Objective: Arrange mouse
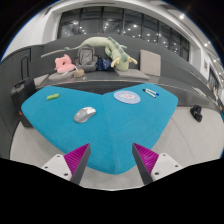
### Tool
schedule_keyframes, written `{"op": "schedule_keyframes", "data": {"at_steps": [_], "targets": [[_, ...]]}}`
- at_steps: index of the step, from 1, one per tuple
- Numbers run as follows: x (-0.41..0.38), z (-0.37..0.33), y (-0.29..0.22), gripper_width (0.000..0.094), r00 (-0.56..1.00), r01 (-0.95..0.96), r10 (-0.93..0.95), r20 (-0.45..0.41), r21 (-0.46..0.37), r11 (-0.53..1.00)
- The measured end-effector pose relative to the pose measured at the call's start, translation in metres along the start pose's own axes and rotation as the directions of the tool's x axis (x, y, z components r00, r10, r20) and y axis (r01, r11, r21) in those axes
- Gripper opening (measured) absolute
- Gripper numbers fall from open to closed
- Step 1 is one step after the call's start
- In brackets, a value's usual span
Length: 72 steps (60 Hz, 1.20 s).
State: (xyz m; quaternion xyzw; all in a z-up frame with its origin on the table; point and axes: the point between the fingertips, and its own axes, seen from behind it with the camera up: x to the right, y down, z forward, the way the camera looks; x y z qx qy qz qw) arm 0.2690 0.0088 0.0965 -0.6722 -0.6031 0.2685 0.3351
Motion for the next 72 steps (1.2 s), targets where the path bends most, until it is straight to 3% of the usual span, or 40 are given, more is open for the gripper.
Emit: {"op": "schedule_keyframes", "data": {"at_steps": [11,49,72], "targets": [[-0.022,-0.002,0.006,0.0861,1.0,0.015,-0.015,-0.004,0.005,1.0],[-0.16,0.02,0.001,0.0858,0.992,0.031,-0.037,0.123,0.044,0.999],[-0.173,0.1,-0.024,0.0859,0.997,0.033,-0.039,0.071,0.093,0.995]]}}
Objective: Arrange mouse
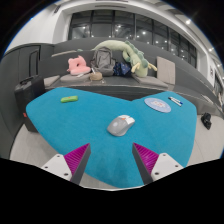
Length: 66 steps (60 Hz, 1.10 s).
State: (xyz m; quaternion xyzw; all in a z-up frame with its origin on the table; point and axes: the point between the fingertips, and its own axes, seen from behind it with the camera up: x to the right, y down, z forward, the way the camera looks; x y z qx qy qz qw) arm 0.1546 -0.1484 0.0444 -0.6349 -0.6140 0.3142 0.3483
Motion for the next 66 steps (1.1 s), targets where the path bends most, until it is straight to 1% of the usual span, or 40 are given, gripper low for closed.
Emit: {"op": "schedule_keyframes", "data": {"at_steps": [9,25,29,33,35,42,47,59,62,66], "targets": [[0.01,0.04,-0.009,0.0856,1.0,0.011,-0.011,-0.021,0.005,1.0],[0.022,0.105,-0.025,0.0856,0.999,0.015,-0.016,-0.042,-0.018,1.0],[0.023,0.12,-0.029,0.0856,0.999,0.008,-0.009,-0.038,-0.026,1.0],[0.02,0.135,-0.028,0.0856,1.0,-0.008,0.007,-0.025,-0.05,0.999],[0.022,0.142,-0.029,0.0869,0.999,-0.016,0.015,-0.028,-0.059,0.998],[0.024,0.165,-0.044,0.0865,0.999,-0.025,0.024,-0.036,-0.051,0.998],[0.021,0.181,-0.054,0.0861,0.999,-0.035,0.034,-0.021,-0.052,0.998],[0.014,0.211,-0.069,0.0863,1.0,0.012,-0.012,0.0,-0.058,0.998],[0.014,0.214,-0.071,0.0845,1.0,0.012,-0.012,0.002,-0.054,0.998],[0.016,0.216,-0.073,0.0757,1.0,0.017,-0.017,-0.004,-0.041,0.999]]}}
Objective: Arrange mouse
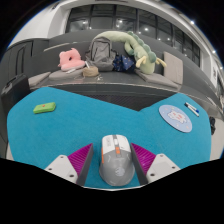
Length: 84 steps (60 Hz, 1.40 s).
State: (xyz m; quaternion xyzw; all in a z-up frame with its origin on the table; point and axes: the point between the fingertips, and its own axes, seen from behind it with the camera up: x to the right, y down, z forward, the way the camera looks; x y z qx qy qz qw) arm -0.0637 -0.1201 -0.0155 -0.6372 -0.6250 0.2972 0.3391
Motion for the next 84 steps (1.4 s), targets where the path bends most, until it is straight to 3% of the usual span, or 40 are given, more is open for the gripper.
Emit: {"op": "schedule_keyframes", "data": {"at_steps": [1,4,16,28,40,51,60,66,77,84], "targets": [[0.001,0.001,0.0,0.074,1.0,0.002,-0.002,-0.001,0.002,1.0],[0.007,0.002,-0.001,0.0475,1.0,0.016,-0.016,-0.017,0.009,1.0],[0.003,-0.002,-0.005,0.035,0.999,-0.029,0.029,0.039,-0.003,1.0],[0.051,-0.021,-0.084,0.0342,0.996,-0.078,0.074,0.04,0.116,0.99],[0.182,-0.006,-0.18,0.0347,0.997,-0.039,0.053,-0.052,0.243,0.969],[0.286,0.059,-0.163,0.0363,0.99,0.004,0.018,-0.137,0.158,0.987],[0.295,0.103,-0.113,0.0363,0.995,-0.069,0.071,-0.064,0.041,0.997],[0.304,0.122,-0.091,0.0367,0.992,-0.097,0.096,-0.086,-0.012,0.995],[0.31,0.128,-0.071,0.0507,0.993,-0.094,0.088,-0.081,-0.067,0.993],[0.321,0.117,-0.072,0.088,0.992,-0.067,0.057,-0.113,-0.087,0.994]]}}
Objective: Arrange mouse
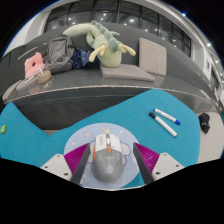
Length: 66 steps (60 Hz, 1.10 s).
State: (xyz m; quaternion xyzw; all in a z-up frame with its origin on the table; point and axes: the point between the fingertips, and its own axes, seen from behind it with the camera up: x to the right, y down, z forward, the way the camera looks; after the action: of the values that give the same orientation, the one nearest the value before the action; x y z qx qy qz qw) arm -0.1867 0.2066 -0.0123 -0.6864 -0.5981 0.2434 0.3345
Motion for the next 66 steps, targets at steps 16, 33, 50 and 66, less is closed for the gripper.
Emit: {"op": "schedule_keyframes", "data": {"at_steps": [16,33,50,66], "targets": [[-0.024,-0.154,-0.011,0.0857,0.997,-0.067,0.063,0.051,0.074,0.995],[-0.079,-0.3,0.096,0.0848,0.995,-0.003,0.01,0.1,-0.066,0.998],[-0.098,-0.352,0.143,0.0847,0.995,0.038,-0.031,0.095,-0.072,0.997],[-0.099,-0.37,0.15,0.0847,0.994,0.077,-0.073,0.076,-0.045,0.996]]}}
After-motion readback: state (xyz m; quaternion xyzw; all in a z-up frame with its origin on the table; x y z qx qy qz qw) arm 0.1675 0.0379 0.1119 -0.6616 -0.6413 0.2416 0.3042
